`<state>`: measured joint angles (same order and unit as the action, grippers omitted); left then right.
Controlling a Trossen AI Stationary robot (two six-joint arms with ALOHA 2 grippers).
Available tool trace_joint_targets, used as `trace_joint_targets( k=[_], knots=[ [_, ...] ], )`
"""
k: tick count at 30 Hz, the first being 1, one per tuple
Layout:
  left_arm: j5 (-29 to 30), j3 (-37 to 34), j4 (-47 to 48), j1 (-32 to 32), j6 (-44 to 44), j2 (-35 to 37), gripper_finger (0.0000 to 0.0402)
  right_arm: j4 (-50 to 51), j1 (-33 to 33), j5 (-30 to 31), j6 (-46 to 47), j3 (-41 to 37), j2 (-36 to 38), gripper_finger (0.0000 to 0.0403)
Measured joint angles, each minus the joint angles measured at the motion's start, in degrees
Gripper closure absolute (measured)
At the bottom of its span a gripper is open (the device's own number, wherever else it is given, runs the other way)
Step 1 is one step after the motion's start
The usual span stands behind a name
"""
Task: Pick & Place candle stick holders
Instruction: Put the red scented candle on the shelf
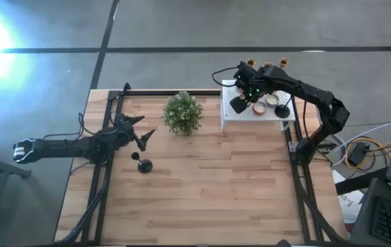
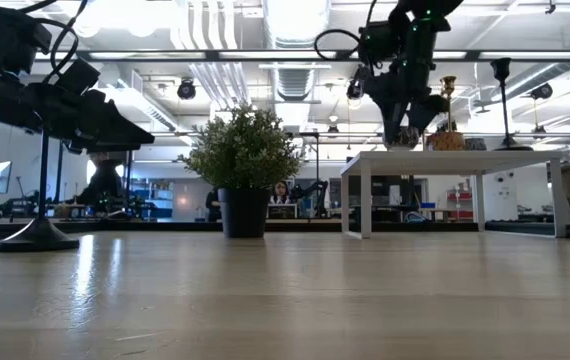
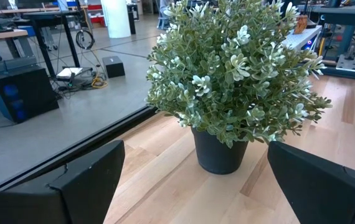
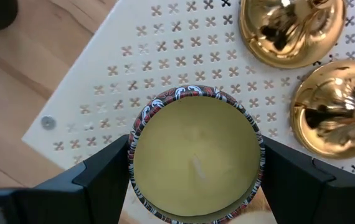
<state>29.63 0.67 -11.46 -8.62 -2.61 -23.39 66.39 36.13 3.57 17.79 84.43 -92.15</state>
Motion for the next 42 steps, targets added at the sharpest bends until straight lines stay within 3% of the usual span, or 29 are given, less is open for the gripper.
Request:
trace_joint_targets(
  k=[42],
  knots=[
    [0.00,0.00,0.00,-0.01,0.00,0.01,0.0003,-4.19,3.03,0.64,0.91,-4.20,0.01,0.0113]
  ],
)
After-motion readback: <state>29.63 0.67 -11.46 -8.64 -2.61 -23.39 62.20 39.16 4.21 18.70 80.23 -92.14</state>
